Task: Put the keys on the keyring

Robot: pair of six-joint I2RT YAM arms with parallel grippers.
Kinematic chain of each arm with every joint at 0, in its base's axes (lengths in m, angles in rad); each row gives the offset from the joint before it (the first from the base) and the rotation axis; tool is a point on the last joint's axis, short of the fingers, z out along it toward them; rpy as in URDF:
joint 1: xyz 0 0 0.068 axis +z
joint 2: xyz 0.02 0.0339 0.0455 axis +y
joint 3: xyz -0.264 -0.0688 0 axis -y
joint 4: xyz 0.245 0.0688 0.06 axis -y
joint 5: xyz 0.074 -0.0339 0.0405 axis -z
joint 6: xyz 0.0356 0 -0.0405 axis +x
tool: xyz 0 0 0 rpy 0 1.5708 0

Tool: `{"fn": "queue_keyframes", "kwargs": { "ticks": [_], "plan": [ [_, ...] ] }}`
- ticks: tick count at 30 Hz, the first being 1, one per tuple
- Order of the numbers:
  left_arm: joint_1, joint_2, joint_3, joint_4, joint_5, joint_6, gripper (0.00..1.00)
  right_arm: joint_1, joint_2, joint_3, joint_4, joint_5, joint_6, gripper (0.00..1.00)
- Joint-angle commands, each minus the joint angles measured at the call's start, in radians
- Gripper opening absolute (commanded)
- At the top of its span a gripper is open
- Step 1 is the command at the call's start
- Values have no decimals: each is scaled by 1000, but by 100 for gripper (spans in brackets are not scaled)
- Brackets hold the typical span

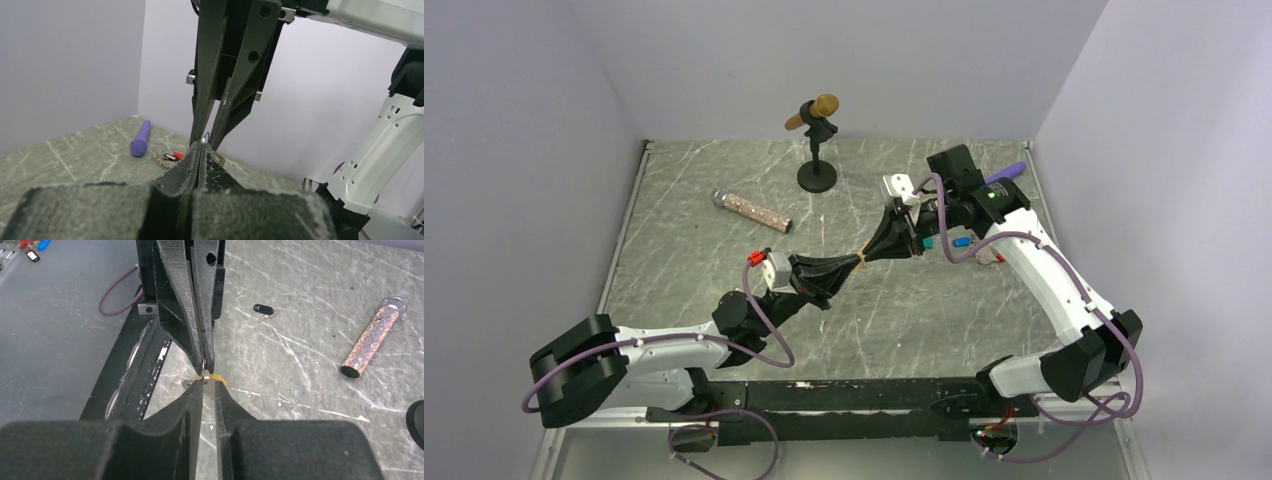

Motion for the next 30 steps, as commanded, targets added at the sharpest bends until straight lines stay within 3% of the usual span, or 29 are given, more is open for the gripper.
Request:
{"fn": "queue_keyframes", "kwargs": {
  "ticks": [1, 13, 18, 20, 22, 26, 30],
  "plan": [
    [-4, 1, 15, 23, 2, -11, 0, -6, -38, 18, 15, -48, -7, 18],
    [-3, 14, 25, 10, 13, -12, 0, -6, -15, 26, -23, -81, -20, 0],
    [-4, 5, 45, -61, 38, 4, 2, -6, 21, 71, -131, -55, -88, 0],
    [-4, -7, 49, -92, 47, 10, 13, -6, 37, 93, -175, -24, -113, 0],
    [-3, -26, 45, -122, 48, 19, 37, -6, 46, 102, -185, 27, -104, 0],
    [-4, -110, 26, -237, 35, 59, 60, -3, 48, 115, -217, 142, -98, 0],
    [-4, -231, 41, -483, 35, 136, 69, 9, 38, 136, -279, 315, -103, 0]
  ]
}}
